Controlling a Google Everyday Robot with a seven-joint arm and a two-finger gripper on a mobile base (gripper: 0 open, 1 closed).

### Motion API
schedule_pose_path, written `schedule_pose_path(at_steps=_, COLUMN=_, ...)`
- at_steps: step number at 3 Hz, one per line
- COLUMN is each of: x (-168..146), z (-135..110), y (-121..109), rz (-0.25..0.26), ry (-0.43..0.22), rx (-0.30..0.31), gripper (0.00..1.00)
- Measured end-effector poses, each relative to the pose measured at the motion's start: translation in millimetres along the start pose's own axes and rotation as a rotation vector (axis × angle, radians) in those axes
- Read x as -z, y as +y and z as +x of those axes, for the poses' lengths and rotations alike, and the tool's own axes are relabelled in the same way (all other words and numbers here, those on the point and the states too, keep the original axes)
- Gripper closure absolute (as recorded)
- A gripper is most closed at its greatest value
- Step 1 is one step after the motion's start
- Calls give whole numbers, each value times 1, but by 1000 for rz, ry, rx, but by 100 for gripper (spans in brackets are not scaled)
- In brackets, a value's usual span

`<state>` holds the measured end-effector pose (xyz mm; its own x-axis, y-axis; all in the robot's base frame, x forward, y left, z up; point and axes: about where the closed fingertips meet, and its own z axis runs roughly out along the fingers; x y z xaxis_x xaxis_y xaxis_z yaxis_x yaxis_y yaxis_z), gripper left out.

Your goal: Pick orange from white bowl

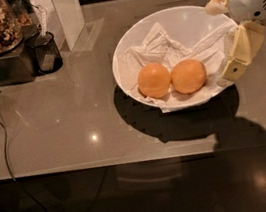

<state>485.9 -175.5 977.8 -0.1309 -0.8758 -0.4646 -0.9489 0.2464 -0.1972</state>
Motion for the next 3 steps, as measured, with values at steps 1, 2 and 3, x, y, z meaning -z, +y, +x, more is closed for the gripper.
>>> schedule_pose_path(at_steps=1, x=-2, z=-5, y=-1, rz=-7, ry=-20, rx=0, gripper=0)
schedule_pose_path(at_steps=2, x=-2, z=-4, y=-1, rz=-5, ry=-19, rx=-1, gripper=0)
schedule_pose_path(at_steps=3, x=-21, z=-2, y=-11, rz=-18, ry=-54, rx=-50, gripper=0)
